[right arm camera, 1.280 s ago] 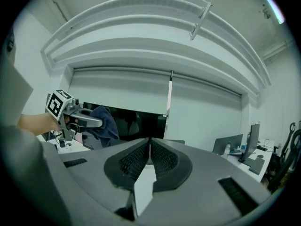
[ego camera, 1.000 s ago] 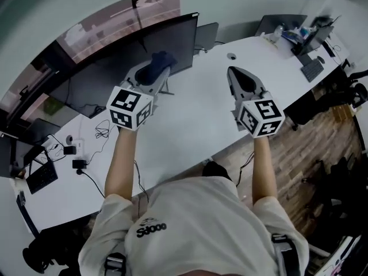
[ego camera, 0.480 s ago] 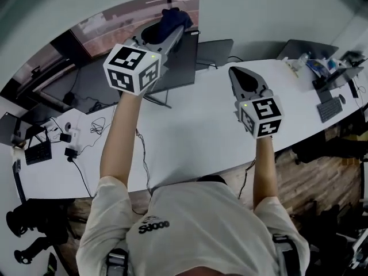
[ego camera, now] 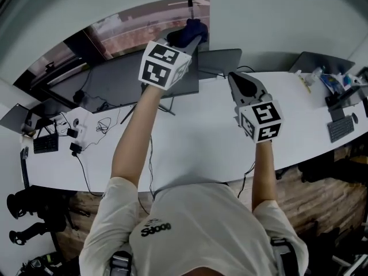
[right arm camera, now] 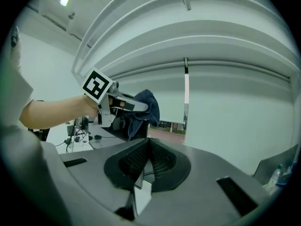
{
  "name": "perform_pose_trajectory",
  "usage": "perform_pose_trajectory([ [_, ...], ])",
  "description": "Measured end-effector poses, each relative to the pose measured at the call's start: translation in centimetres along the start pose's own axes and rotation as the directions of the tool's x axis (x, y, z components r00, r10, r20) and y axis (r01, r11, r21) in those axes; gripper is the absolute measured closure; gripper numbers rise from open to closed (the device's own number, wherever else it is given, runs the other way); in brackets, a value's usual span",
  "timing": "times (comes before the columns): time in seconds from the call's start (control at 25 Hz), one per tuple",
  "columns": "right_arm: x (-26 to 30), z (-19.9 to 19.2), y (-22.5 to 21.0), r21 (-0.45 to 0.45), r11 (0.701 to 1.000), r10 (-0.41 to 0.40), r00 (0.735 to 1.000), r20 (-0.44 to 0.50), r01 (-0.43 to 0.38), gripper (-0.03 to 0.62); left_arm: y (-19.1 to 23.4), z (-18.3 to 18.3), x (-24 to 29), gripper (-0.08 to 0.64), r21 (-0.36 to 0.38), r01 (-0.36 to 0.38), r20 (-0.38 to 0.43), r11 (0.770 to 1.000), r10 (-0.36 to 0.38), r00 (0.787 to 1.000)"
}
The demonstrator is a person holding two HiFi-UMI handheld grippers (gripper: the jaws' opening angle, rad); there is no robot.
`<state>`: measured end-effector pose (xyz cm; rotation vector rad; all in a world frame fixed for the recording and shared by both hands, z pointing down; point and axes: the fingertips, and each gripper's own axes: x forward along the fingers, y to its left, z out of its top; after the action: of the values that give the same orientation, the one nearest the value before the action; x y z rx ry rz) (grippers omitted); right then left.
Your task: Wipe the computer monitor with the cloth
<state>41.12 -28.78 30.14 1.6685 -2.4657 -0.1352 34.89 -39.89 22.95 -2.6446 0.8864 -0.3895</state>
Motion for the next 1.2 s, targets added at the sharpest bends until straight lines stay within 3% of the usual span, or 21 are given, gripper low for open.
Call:
perform_pose_trajectory([
  [0.32, 0.4, 0.3, -0.2, 0.018, 0.998, 0.056, 0.998, 0.027, -0.057, 0.586, 1.1, -1.6, 0.2, 0.44, 0.007, -0.104, -0.066, 0.995, 0.105, 0.992],
  [0.64, 1.0, 1.4, 1.4, -0.005, 0.989, 0.148, 0.989, 0.009, -0.148, 0.586, 3.1, -2.6, -1.7, 0.443, -0.076, -0.184, -0.102, 0.98, 0.175, 0.979],
  [1.2, 3.4, 2.1, 3.7, 0.05, 0.99, 0.132, 0.991, -0.017, -0.131, 0.586, 6.7, -5.0, -6.2, 0.445, -0.125, -0.256, -0.111, 0.959, 0.243, 0.964],
])
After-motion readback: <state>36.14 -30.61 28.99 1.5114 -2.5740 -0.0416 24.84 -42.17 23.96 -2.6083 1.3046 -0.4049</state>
